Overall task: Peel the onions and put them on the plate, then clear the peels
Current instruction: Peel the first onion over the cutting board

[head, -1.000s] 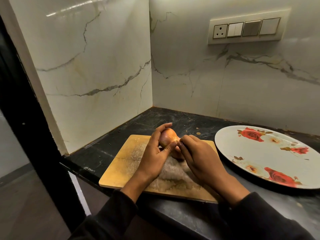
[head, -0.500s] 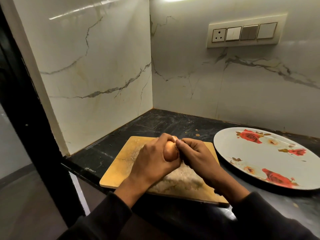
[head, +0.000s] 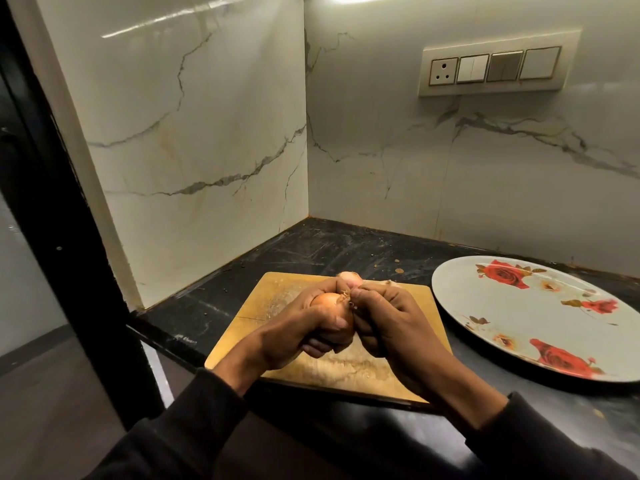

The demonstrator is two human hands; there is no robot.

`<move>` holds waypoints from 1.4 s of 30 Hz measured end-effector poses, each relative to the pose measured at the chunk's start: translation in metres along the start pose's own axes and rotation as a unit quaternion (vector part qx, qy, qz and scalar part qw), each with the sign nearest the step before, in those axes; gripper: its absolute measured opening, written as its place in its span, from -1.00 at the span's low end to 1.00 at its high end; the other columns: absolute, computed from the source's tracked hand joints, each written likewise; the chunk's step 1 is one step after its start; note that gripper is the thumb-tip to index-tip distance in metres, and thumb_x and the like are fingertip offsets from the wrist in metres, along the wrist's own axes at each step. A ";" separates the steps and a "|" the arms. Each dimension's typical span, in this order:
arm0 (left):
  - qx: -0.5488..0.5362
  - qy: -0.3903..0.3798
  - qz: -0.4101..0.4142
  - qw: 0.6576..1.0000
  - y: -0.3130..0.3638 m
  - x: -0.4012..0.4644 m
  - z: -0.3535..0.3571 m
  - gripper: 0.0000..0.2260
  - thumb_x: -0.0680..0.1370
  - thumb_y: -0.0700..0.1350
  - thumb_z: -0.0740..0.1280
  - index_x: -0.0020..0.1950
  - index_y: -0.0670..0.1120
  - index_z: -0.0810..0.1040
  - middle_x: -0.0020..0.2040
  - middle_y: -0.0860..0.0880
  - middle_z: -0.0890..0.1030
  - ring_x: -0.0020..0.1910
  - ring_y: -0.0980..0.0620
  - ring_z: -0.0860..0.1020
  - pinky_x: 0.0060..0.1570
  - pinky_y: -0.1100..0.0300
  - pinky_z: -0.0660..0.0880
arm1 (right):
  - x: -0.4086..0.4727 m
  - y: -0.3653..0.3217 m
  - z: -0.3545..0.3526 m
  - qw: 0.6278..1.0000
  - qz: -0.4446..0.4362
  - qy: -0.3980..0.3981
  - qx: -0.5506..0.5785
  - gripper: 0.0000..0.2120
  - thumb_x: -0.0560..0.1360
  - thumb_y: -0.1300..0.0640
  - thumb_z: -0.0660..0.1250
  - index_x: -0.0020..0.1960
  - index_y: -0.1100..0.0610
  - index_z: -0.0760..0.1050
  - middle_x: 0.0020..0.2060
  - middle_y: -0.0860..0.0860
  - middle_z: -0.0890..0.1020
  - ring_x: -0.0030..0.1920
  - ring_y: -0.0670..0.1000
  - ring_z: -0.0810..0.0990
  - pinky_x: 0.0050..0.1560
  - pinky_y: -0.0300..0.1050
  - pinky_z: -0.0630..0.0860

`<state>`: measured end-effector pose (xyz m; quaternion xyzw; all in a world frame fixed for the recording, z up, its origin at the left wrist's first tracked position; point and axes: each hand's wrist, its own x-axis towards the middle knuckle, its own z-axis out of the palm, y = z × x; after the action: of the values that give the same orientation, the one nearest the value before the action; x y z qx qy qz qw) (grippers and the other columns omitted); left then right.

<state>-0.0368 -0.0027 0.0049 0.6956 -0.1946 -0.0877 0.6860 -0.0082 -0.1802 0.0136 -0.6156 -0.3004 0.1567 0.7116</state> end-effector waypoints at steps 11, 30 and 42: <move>-0.276 -0.125 -0.067 0.951 -0.016 0.004 0.002 -0.51 0.46 0.28 0.37 0.04 -0.14 0.57 -0.39 -0.07 0.50 -0.59 0.15 0.22 -0.60 0.35 0.12 | 0.001 -0.002 0.005 0.988 0.051 0.012 0.143 -0.58 0.68 0.19 0.12 -0.37 0.07 0.28 -0.53 -0.04 0.24 -0.56 -0.13 0.14 -0.56 -0.29 0.04; -0.106 0.361 -0.038 0.926 -0.006 0.019 0.042 -0.52 0.64 0.24 0.15 0.23 -0.15 0.52 -0.20 -0.20 0.56 -0.47 0.08 0.44 -0.58 0.28 0.28 | 0.016 0.031 -0.008 0.986 -0.063 0.113 -0.101 -0.67 0.67 0.15 0.24 -0.23 0.24 0.55 -0.37 0.10 0.56 -0.31 0.02 0.49 -0.28 -0.04 0.42; -0.229 0.385 -0.079 0.890 -0.004 0.029 0.043 -0.44 0.68 0.22 0.04 0.01 -0.26 0.55 -0.39 -0.15 0.52 -0.62 0.14 0.31 -0.69 0.38 0.15 | 0.017 0.032 -0.009 0.989 -0.079 0.083 -0.094 -0.72 0.54 0.12 0.25 -0.28 0.24 0.51 -0.33 0.11 0.56 -0.22 0.31 0.56 -0.11 0.18 0.53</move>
<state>-0.0267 -0.0535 0.0033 0.5111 0.1657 0.0912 0.8384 0.0152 -0.1705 -0.0140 -0.6651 -0.3013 0.0194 0.6830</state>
